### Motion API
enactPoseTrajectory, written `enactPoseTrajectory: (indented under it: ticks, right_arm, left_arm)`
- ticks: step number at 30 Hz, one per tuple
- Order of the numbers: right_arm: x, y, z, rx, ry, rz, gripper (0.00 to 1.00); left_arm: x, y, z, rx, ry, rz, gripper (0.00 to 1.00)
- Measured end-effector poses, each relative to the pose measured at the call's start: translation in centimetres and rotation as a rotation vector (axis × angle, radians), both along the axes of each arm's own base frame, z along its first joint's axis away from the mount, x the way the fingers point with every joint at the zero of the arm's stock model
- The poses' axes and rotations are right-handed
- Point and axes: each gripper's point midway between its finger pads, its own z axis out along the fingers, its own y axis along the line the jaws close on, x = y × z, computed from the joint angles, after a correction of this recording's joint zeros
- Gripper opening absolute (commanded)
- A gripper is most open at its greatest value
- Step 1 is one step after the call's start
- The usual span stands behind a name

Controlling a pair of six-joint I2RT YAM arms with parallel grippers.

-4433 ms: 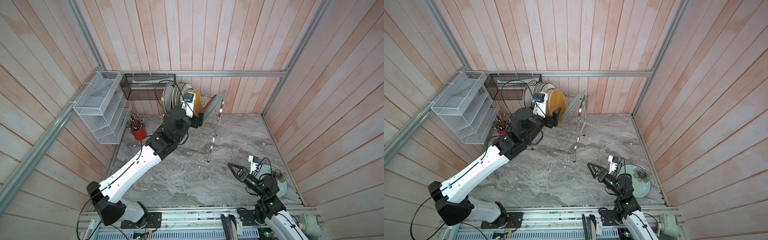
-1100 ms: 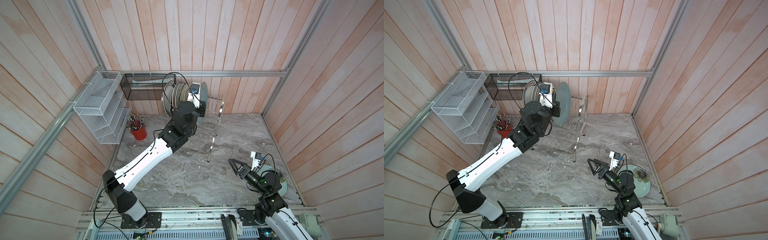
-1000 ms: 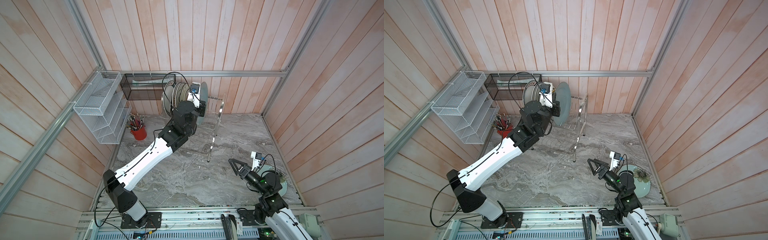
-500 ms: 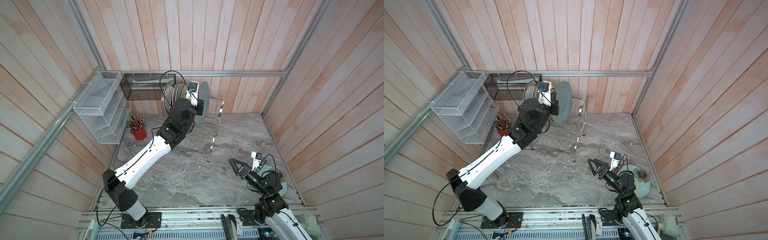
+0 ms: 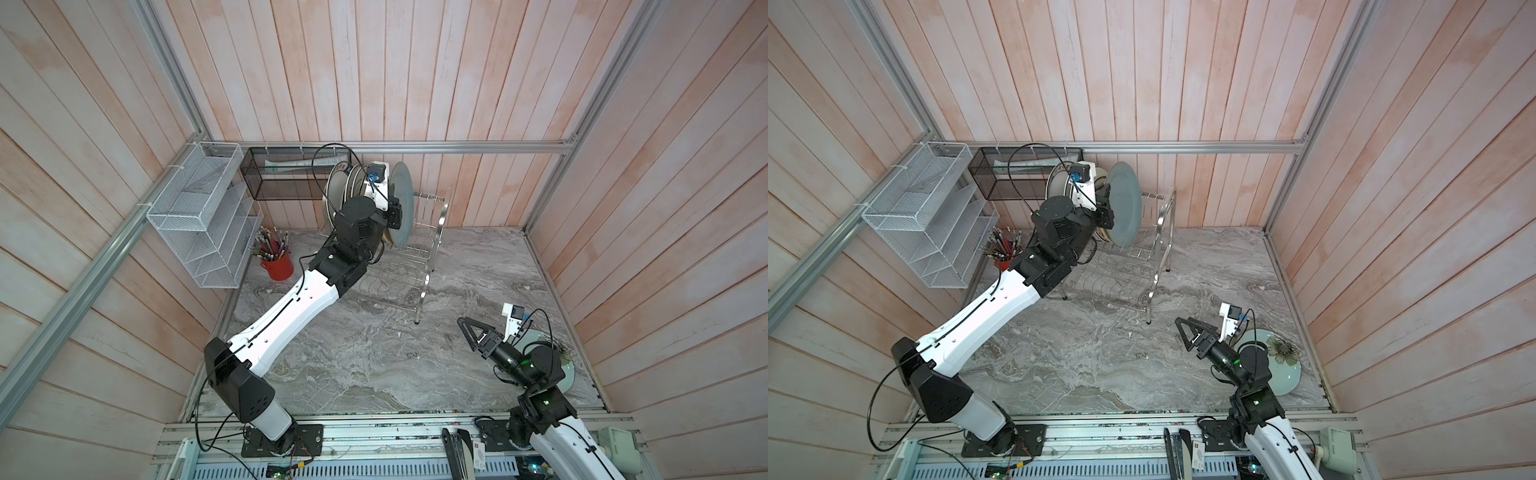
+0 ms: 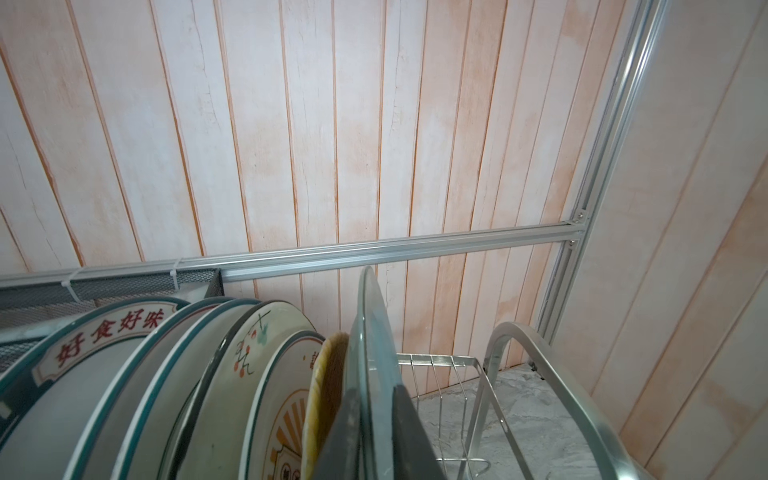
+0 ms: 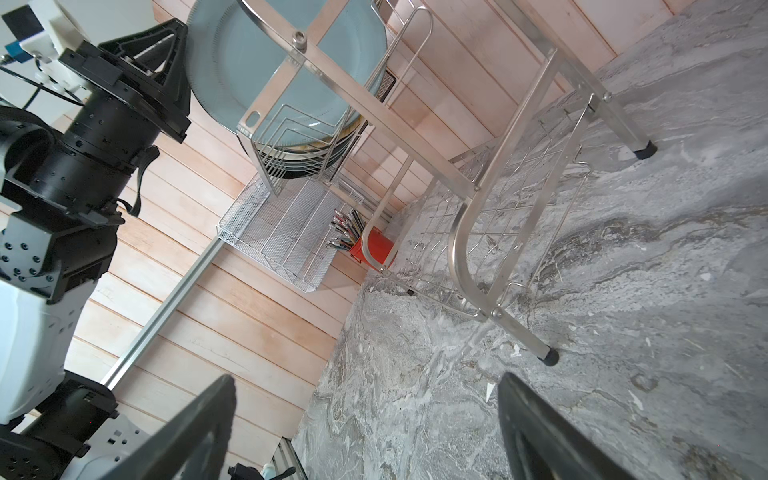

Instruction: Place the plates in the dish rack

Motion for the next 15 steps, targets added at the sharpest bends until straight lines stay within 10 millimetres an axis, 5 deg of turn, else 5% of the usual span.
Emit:
enactPoseTrajectory:
  ticks: [11, 15]
  right_arm:
    - [0.00, 0.00, 0.00, 0.002, 0.002, 0.000, 0.98]
    - [0.00, 0.00, 0.00, 0.002, 0.002, 0.000, 0.98]
  left_arm:
    - [-0.24, 0.07, 0.25, -0.003, -0.001, -0.007, 0.32]
    - [-0.40, -0.01, 0.37, -0.002, -0.004, -0.018, 0.44]
